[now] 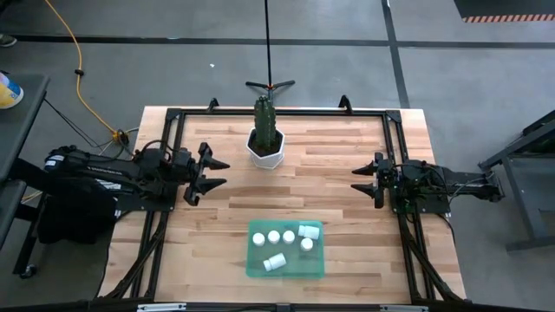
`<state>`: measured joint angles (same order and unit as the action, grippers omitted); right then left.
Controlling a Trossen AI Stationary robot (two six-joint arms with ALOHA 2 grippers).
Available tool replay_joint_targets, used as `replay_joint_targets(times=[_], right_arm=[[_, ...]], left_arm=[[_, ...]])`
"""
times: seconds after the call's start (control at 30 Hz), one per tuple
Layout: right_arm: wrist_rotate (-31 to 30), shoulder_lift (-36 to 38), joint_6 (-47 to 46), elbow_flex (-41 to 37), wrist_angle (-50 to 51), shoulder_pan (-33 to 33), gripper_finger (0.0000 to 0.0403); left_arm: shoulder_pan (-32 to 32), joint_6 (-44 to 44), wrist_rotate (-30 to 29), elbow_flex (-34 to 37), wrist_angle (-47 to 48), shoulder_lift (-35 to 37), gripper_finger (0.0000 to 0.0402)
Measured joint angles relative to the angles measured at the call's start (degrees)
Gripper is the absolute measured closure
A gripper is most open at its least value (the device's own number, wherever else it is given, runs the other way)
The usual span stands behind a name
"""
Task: Pick and place pill bottles into a basket
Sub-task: Return to Home Position
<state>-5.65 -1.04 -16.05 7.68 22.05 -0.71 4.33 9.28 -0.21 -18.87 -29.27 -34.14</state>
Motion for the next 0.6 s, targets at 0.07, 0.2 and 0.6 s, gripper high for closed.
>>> replay_joint_targets(times=[0.07,0.2,0.6], right_arm=[[0.0,0.0,0.0,0.0,0.0,0.0,0.015],[0.0,0.0,0.0,0.0,0.0,0.0,0.015],[0.0,0.0,0.0,0.0,0.0,0.0,0.015]], left_arm=[[1.5,-0.3,-2.8,1.4,0.2,1.6,0.0152],[3.6,-1.6,-8.1,4.3,0.1,5.2,0.0153],[3.6,-1.4,-8.8,13.9,-0.6,20.7,0.0153]])
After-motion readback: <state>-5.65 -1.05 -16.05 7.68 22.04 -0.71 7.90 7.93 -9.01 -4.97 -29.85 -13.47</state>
